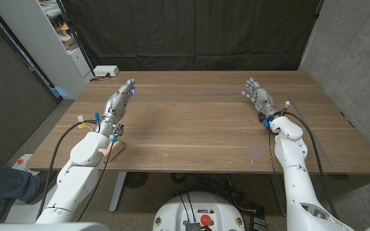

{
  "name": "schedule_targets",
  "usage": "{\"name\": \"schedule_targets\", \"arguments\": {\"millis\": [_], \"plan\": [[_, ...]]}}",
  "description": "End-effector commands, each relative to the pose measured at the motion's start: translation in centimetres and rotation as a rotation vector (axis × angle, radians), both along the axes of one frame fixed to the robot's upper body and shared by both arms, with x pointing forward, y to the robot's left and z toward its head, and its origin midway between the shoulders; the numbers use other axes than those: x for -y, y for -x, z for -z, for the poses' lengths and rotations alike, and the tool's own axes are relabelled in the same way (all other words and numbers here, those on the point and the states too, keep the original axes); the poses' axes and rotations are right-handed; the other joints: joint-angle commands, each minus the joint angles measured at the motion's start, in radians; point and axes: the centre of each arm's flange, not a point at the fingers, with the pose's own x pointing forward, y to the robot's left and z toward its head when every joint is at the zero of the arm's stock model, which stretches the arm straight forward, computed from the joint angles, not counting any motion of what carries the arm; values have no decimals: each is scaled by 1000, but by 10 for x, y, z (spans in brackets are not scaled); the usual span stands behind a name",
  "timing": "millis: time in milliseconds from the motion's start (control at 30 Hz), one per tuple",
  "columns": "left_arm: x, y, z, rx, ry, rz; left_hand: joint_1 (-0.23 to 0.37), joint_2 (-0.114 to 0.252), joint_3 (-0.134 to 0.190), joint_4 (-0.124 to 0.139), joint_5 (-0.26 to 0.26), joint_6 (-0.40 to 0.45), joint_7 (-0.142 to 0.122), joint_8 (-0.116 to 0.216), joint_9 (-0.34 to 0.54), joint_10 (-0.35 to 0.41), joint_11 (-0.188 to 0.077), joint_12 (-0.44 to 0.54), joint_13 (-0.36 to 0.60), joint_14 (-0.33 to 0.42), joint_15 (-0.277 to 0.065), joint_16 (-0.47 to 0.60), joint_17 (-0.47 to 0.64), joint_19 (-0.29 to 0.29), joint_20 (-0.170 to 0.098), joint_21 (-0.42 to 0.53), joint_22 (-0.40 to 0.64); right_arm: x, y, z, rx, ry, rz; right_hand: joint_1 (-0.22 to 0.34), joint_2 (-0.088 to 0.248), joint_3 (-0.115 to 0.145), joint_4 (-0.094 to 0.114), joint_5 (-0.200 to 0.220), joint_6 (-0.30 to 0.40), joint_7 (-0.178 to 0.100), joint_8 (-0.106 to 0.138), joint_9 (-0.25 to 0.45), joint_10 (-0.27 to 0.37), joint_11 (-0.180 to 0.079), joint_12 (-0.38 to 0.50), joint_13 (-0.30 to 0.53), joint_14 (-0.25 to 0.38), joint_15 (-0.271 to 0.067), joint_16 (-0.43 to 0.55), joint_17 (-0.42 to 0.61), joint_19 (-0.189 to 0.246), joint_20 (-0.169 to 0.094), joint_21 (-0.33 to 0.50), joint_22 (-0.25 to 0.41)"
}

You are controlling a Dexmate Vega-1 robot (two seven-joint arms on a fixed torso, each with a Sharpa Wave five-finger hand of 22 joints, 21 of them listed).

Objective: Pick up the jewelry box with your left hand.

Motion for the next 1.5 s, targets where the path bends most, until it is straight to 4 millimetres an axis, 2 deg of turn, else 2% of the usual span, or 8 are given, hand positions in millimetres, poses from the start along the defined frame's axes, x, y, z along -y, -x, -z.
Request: {"name": "schedule_targets", "arguments": {"millis": [33, 733, 1500], "plan": [[-4, 12, 5, 19, 10, 3, 7, 3, 2, -4, -3, 7, 5, 9, 4, 4, 5, 4, 2, 6, 2, 8, 4, 5, 4, -2, 4, 0, 3, 2, -3, 13, 0, -1, 2, -3, -1, 3, 8, 1, 3, -1, 5, 3, -2, 1, -2, 10, 5, -2, 9, -2, -7, 6], [-11, 24, 6, 34, -1, -7, 7, 4, 1, -7, -4, 15, 6, 9, 4, 11, 4, 5, 2, 13, 0, 8, 4, 9, 6, -7, 4, -2, 2, 0, -2, 13, 4, -3, 3, -5, -2, 4, 8, 0, 3, -3, 7, 2, -6, 0, -2, 11, 5, -7, 13, -3, -18, 6], [-17, 35, 2, 59, -18, -42, 8, 4, 1, -11, -4, 25, 6, 9, 4, 18, 4, 5, 2, 21, 1, 8, 4, 13, 7, -13, 4, -5, -8, -4, 2, 10, -2, -6, 5, -7, -3, 4, 7, 1, 2, -4, 9, 3, -11, 0, -2, 11, 5, -12, 16, -1, -28, 6]]}}
